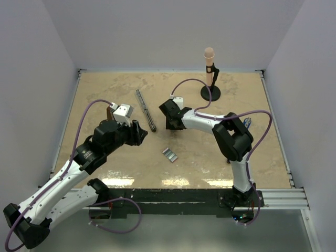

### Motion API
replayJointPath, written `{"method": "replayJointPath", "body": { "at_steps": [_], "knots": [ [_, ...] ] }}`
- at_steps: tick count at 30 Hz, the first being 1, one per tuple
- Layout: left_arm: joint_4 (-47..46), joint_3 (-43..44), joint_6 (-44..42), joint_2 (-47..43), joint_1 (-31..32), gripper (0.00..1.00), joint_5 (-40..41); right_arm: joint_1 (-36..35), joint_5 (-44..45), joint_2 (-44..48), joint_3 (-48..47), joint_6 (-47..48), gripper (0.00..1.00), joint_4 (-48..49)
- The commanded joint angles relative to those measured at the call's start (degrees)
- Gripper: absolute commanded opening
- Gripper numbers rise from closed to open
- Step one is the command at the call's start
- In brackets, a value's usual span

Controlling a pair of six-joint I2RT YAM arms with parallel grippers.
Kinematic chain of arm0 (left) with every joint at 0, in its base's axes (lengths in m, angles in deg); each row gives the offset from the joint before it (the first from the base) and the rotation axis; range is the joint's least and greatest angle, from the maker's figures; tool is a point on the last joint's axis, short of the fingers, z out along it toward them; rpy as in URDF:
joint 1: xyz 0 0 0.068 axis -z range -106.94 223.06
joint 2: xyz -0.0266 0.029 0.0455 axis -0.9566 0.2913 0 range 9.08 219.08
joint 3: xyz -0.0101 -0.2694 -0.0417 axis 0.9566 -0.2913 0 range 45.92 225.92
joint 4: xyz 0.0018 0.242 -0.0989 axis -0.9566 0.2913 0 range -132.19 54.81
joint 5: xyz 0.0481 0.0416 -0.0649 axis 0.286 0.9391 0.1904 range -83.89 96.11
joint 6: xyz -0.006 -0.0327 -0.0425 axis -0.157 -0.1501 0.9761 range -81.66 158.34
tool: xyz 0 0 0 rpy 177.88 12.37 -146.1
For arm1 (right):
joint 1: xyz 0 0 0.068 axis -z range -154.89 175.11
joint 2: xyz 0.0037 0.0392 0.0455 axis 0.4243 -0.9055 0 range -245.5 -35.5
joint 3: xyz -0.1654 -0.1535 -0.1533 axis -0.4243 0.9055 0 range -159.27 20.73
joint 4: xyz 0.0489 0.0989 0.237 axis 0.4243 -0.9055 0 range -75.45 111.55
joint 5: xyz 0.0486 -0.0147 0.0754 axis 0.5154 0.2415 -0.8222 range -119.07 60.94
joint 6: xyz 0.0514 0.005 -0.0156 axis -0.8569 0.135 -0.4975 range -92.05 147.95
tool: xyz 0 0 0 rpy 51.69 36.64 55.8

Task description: Unload the staples from the stapler

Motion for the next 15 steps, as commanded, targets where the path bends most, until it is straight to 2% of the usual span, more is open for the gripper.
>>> {"method": "replayJointPath", "body": {
  "at_steps": [1, 15],
  "knots": [
    [-2.1, 0.1, -1.4, -0.5, 0.1, 0.56, 1.0, -0.3, 2.8, -0.3, -2.4, 0.5, 0.41, -1.5],
    [-2.2, 0.0, -1.4, -0.5, 0.1, 0.56, 0.9, -0.2, 2.1, -1.0, -1.6, 1.5, 0.26, 0.2]
  ]
}}
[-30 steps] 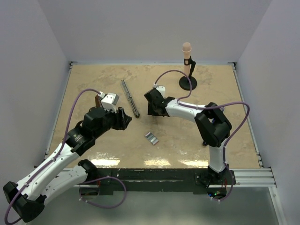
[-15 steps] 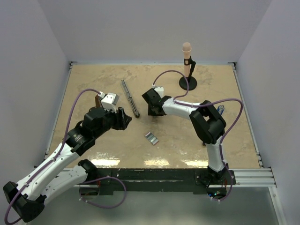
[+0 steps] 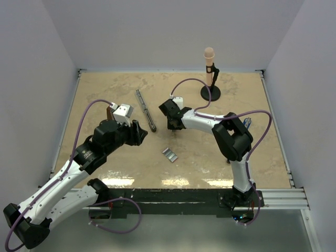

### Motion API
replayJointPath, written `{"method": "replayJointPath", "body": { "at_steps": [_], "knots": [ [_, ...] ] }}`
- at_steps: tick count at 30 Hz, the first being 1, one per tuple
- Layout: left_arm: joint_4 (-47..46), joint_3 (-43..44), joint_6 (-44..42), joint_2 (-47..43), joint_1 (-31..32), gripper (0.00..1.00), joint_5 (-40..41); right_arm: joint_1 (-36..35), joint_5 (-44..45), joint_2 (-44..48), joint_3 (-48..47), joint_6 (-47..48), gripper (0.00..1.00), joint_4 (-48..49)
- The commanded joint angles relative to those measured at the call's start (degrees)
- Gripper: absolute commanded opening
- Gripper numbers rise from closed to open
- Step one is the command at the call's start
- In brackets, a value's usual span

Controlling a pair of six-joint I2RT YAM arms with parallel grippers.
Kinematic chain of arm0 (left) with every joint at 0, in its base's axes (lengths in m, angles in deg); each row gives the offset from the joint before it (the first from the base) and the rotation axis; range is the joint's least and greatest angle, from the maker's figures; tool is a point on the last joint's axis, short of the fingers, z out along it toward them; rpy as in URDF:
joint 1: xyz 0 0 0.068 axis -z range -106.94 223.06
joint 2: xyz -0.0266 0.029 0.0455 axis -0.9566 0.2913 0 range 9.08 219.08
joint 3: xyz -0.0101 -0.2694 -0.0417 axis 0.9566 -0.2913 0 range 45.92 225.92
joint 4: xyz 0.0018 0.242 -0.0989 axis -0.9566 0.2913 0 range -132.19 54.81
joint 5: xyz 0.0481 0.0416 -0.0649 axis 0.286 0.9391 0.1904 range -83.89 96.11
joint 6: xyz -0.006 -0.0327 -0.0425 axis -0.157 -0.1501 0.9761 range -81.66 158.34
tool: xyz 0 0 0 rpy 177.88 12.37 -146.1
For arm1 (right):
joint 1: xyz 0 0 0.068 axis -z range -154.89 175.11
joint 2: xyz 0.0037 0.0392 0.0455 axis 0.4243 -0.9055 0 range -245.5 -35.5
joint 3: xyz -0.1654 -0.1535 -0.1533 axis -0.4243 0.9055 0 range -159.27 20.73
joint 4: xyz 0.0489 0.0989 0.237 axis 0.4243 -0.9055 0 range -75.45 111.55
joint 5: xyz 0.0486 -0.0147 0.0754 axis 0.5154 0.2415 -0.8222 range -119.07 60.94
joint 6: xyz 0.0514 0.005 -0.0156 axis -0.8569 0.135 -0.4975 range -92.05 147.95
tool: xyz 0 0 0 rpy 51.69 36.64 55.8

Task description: Unload the staples from the stapler

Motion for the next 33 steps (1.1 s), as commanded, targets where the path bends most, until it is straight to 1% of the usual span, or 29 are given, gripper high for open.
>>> {"method": "replayJointPath", "body": {
  "at_steps": [1, 10, 15, 16, 19, 26, 27, 32, 33],
  "knots": [
    [-2.2, 0.0, -1.3, -0.5, 0.1, 0.56, 0.7, -0.2, 1.3, -0.2, -1.3, 0.5, 0.26, 0.9],
    [-2.9, -1.0, 0.4, -0.5, 0.1, 0.56, -2.7, -0.2, -0.6, 3.7, 1.7, 2.4, 0.22, 4.0],
    [-4.0, -2.0, 2.4, -0.8, 0.1, 0.56, -3.3, -0.2, -1.8, 5.1, 3.0, 3.3, 0.2, 5.4],
    [-4.4, -2.5, 2.9, -0.8, 0.1, 0.55, -4.9, -0.2, -2.1, 5.7, 3.5, 3.6, 0.2, 5.7],
    [-5.1, -3.4, 5.4, -0.9, 0.1, 0.55, -6.3, -0.2, -4.0, 7.5, 5.0, 4.8, 0.2, 6.9],
    [-9.1, -2.8, 10.9, -0.3, 0.1, 0.55, -12.0, 0.2, -12.4, 18.9, 12.4, 6.8, 0.2, 15.1],
    [-9.6, -2.6, 11.2, 0.0, 0.0, 0.55, -12.4, 0.6, -13.8, 22.2, 13.2, 6.6, 0.2, 15.9],
    [-13.3, -2.5, 13.4, 1.6, 0.1, 0.54, -16.1, 2.0, -23.2, 32.6, 20.1, 4.0, 0.2, 21.9],
    [-14.6, -2.4, 13.7, 1.7, 0.1, 0.54, -17.2, 2.3, -24.7, 36.6, 22.3, 3.4, 0.2, 22.8]
  ]
}}
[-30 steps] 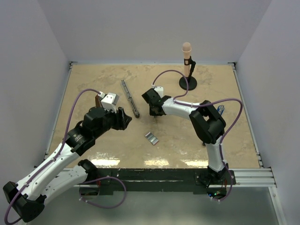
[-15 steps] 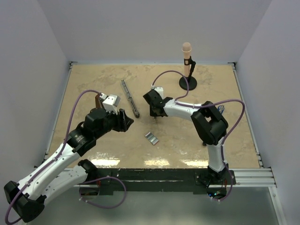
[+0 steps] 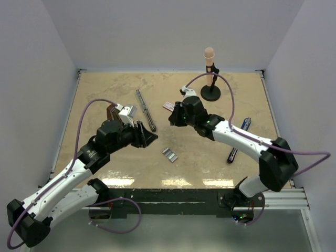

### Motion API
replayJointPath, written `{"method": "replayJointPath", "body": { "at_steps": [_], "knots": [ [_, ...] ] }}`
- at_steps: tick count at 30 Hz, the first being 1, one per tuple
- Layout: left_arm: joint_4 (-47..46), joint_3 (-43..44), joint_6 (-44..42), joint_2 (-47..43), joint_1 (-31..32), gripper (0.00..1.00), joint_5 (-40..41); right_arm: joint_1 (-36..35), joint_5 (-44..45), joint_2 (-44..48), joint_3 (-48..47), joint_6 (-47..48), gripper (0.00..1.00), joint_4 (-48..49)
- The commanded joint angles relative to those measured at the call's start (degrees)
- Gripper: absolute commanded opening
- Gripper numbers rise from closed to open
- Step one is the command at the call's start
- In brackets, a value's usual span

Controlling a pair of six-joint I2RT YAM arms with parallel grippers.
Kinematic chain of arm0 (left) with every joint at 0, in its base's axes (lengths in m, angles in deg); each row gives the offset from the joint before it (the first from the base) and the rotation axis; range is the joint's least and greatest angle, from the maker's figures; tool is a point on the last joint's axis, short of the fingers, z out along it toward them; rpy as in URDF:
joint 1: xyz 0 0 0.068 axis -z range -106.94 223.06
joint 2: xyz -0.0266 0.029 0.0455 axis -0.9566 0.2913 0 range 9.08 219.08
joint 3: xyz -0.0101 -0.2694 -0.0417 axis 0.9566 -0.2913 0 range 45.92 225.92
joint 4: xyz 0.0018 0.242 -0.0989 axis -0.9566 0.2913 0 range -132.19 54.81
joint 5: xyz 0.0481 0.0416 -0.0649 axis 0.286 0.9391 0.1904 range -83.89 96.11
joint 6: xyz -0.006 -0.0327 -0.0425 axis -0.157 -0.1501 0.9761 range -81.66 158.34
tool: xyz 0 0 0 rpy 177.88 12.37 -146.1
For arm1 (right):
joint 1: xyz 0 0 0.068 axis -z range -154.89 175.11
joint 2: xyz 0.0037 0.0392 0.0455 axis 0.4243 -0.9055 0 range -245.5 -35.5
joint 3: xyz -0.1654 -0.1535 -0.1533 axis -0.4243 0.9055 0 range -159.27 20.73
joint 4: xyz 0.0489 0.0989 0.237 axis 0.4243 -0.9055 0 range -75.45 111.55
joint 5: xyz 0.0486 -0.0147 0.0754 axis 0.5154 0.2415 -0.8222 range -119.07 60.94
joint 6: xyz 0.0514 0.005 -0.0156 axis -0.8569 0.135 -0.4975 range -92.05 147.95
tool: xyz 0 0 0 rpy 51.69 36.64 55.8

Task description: Unload the staples from the stapler

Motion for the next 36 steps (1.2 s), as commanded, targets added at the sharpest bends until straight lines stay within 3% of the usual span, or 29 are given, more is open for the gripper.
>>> {"method": "replayJointPath", "body": {
  "at_steps": [1, 13, 22, 36],
  "knots": [
    [-7.4, 1.2, 3.7, 0.9, 0.0, 0.54, -5.3, 1.6, -10.2, 11.0, 5.6, -2.6, 0.2, 10.1],
    [-30.6, -0.2, 11.7, 4.4, 0.0, 0.53, -19.7, 4.3, -27.6, 30.7, 17.2, -14.8, 0.21, 28.7],
    [-37.1, -1.1, 14.1, 6.3, -0.1, 0.53, -22.9, 4.2, -32.7, 33.0, 24.3, -24.4, 0.22, 41.0],
    [-42.3, -3.6, 18.2, 6.6, 0.0, 0.5, -23.2, 4.2, -34.8, 34.8, 25.8, -27.2, 0.22, 45.4]
  ]
}}
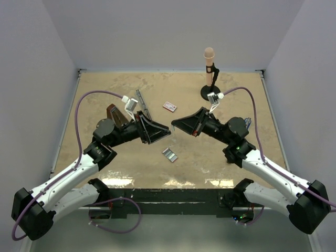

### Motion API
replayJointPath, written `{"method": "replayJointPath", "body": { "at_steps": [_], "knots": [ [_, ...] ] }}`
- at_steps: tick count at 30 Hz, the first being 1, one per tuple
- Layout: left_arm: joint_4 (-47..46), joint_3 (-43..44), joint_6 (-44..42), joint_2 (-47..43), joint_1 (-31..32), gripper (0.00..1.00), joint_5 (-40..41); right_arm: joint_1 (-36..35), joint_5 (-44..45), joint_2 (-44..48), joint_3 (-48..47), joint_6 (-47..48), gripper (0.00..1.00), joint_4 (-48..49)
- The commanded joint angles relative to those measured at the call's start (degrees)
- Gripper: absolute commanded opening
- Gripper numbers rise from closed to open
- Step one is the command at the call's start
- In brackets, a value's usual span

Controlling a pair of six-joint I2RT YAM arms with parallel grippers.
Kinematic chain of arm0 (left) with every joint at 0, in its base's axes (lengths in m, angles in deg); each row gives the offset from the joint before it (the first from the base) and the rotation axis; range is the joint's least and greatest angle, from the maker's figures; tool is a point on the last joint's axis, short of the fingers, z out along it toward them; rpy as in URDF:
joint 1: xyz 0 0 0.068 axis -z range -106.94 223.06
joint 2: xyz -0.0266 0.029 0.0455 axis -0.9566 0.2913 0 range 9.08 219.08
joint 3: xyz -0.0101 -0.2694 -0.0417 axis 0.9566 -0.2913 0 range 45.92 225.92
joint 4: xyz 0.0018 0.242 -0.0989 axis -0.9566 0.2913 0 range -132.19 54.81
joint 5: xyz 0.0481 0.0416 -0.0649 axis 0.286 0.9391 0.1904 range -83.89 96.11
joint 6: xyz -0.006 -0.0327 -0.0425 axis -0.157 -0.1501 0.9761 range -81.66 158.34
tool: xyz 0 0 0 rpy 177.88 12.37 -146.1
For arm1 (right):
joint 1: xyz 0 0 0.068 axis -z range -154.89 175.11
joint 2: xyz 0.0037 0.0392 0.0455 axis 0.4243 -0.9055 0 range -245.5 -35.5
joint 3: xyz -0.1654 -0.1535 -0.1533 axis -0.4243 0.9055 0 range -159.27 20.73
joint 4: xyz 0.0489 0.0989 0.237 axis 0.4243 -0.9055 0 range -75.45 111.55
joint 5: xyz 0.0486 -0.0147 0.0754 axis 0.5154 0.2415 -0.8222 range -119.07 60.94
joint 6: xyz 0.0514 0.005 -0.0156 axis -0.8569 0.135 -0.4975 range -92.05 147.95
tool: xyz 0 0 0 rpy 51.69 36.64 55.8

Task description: Unload the staples from the stapler

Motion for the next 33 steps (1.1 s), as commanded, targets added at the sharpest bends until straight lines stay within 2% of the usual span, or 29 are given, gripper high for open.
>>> {"method": "replayJointPath", "body": {
  "at_steps": [1, 33],
  "knots": [
    [-6.3, -0.8, 2.5, 0.1, 0.0, 0.5, -1.1, 0.0, -2.1, 1.1, -0.3, -1.4, 0.22, 4.7],
    [-20.7, -2.7, 9.3, 5.4, 0.1, 0.42, -4.7, -0.8, -2.7, 0.1, 0.6, -2.9, 0.22, 7.1]
  ]
}}
